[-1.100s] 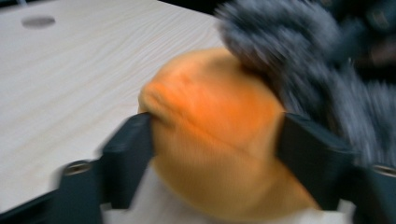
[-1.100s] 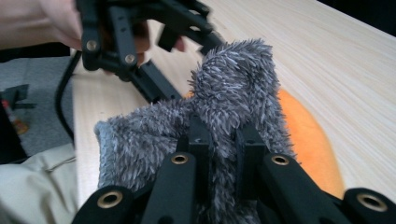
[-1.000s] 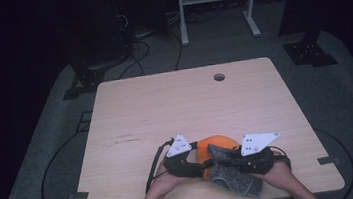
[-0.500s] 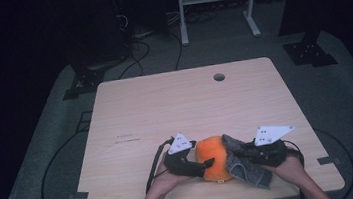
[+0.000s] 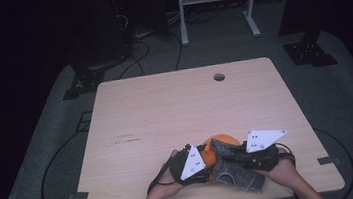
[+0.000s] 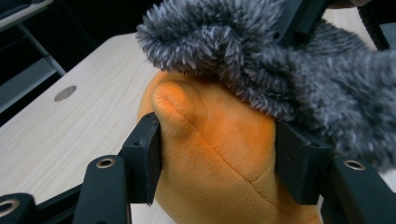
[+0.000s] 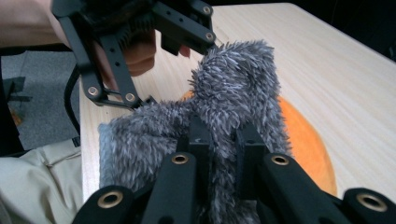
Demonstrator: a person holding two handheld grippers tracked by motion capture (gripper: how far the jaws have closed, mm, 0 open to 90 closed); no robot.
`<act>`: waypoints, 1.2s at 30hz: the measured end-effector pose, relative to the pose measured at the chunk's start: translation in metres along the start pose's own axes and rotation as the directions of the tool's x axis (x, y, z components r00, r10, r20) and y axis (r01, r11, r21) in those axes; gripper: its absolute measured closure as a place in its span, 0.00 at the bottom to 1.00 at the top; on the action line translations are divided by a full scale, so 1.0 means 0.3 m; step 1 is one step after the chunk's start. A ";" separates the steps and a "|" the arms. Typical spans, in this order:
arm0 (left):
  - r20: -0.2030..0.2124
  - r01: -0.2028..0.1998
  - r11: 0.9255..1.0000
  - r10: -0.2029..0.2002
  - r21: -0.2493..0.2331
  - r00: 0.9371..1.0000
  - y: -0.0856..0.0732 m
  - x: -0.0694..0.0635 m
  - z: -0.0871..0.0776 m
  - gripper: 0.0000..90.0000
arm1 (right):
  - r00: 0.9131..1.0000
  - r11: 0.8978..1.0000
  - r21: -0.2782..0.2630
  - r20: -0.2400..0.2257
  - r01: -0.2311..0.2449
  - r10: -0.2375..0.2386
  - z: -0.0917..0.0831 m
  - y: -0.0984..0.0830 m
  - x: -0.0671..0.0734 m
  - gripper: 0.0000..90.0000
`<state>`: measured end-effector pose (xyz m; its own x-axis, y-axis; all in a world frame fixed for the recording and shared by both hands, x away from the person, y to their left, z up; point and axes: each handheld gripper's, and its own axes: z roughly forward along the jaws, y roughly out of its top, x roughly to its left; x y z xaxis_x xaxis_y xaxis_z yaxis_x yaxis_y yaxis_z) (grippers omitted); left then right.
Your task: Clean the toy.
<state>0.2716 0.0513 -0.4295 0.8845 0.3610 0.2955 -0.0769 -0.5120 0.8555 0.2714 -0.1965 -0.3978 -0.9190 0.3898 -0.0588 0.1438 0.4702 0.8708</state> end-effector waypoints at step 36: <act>0.040 0.287 0.958 -0.288 0.024 0.957 -0.073 0.095 -0.015 0.39 | 0.986 0.988 -0.026 0.050 -0.155 0.156 -0.041 -0.097 -0.087 0.88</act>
<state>0.2963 0.0764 -0.4378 0.8869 0.4615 0.0196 0.1913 -0.4057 0.8938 0.2868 -0.2300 -0.4157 -0.8657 0.4977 0.0538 0.2753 0.3834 0.8816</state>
